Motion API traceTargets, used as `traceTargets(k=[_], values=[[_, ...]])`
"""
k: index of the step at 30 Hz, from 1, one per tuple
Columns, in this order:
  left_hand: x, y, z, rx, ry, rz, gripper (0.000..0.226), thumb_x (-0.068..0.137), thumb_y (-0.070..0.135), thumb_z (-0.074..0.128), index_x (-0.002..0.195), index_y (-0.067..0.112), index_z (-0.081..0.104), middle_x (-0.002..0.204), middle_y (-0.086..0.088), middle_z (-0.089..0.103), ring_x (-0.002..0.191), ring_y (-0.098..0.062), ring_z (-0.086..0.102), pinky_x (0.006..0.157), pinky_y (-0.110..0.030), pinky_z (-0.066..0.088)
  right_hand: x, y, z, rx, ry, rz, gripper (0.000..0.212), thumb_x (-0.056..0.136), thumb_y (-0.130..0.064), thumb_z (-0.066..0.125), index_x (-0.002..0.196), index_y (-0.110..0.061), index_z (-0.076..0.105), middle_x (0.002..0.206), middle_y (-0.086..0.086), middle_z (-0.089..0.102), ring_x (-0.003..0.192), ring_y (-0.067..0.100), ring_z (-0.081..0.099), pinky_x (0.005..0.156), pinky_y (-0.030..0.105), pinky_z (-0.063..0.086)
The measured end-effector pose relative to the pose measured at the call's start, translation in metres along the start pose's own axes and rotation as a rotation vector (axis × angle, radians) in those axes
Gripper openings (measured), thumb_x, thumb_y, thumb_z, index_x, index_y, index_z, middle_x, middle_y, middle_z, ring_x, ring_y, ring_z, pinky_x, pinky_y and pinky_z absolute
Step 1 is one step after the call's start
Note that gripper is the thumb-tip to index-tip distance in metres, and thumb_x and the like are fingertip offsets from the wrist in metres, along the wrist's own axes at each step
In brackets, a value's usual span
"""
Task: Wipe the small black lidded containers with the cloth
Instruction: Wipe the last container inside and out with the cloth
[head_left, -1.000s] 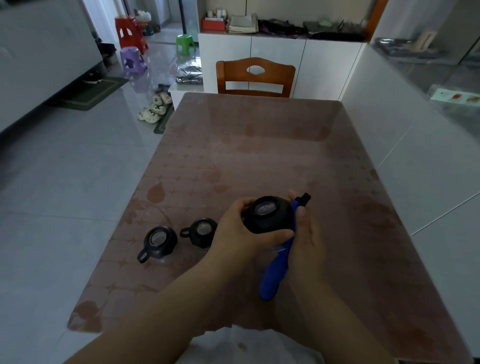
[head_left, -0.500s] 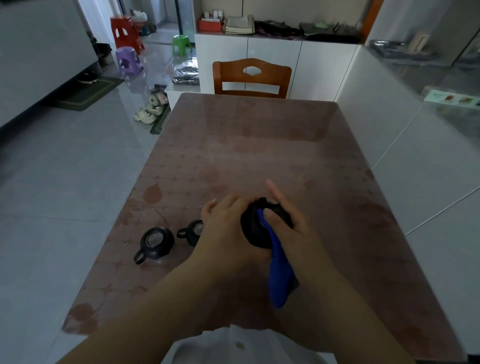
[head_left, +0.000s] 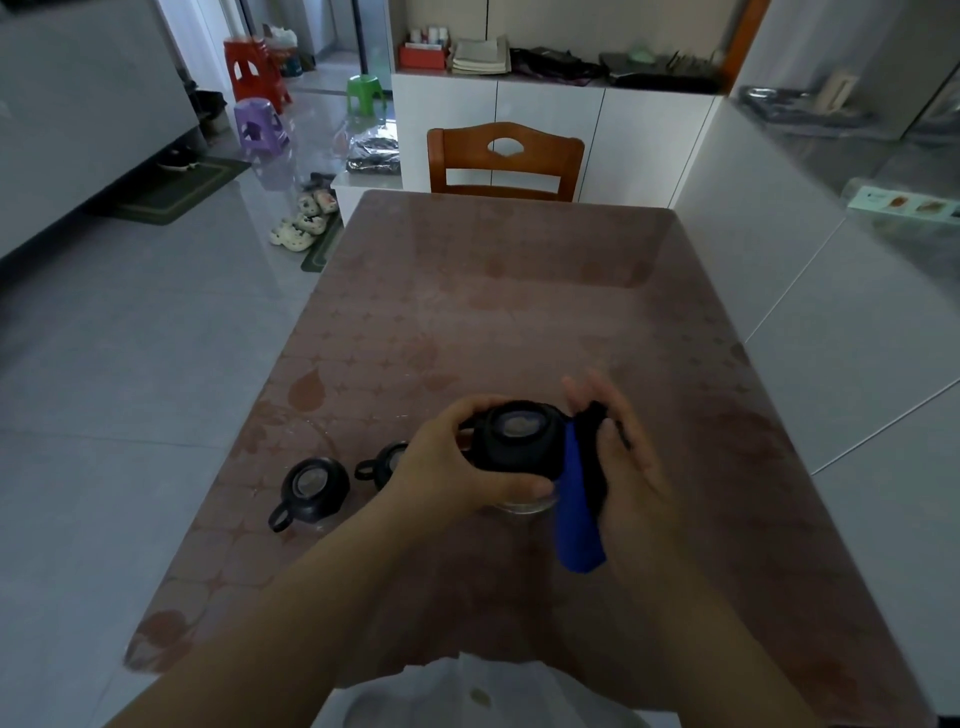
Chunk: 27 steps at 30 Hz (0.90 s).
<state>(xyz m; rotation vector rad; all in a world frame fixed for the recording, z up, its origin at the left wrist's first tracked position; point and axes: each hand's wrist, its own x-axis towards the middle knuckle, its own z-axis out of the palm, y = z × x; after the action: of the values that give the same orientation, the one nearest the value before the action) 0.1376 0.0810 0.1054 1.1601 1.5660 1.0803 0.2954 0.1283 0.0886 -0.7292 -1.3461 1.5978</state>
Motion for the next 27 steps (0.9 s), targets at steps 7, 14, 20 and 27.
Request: traceTargets(k=[7, 14, 20, 27], values=[[0.001, -0.010, 0.003, -0.304, -0.104, -0.062, 0.077, 0.039, 0.046, 0.087, 0.109, 0.032, 0.059, 0.118, 0.001, 0.064, 0.108, -0.019, 0.064, 0.091, -0.040, 0.054, 0.003, 0.005, 0.014, -0.028, 0.046, 0.048, 0.024, 0.094, -0.036, 0.046, 0.104, -0.042, 0.067, 0.116, -0.014, 0.067, 0.112, 0.009, 0.061, 0.094, 0.027, 0.051], [0.002, -0.009, -0.002, -0.283, -0.111, -0.020, 0.075, 0.045, 0.049, 0.089, 0.110, 0.030, 0.058, 0.108, 0.009, 0.068, 0.098, -0.008, 0.067, 0.077, -0.021, 0.055, 0.014, 0.001, -0.002, 0.059, 0.122, 0.175, 0.041, 0.079, -0.050, 0.057, 0.106, -0.022, 0.068, 0.117, -0.004, 0.068, 0.102, 0.012, 0.066, 0.080, 0.020, 0.055], [0.001, -0.010, 0.001, -0.221, -0.108, 0.025, 0.069, 0.050, 0.037, 0.083, 0.114, 0.029, 0.057, 0.117, 0.001, 0.065, 0.104, -0.016, 0.066, 0.088, -0.037, 0.056, 0.004, -0.006, 0.017, -0.156, -0.048, 0.080, 0.035, 0.094, -0.036, 0.035, 0.118, -0.028, 0.059, 0.111, -0.016, 0.061, 0.096, -0.006, 0.062, 0.077, 0.013, 0.051], [-0.006, 0.003, 0.001, -0.210, -0.199, 0.178, 0.084, 0.047, 0.051, 0.085, 0.121, 0.027, 0.053, 0.120, 0.011, 0.062, 0.114, -0.013, 0.060, 0.092, -0.030, 0.052, 0.001, -0.004, 0.004, 0.263, -0.009, 0.258, 0.041, 0.077, -0.048, 0.066, 0.112, -0.025, 0.068, 0.123, 0.007, 0.065, 0.110, 0.024, 0.063, 0.095, 0.044, 0.051]])
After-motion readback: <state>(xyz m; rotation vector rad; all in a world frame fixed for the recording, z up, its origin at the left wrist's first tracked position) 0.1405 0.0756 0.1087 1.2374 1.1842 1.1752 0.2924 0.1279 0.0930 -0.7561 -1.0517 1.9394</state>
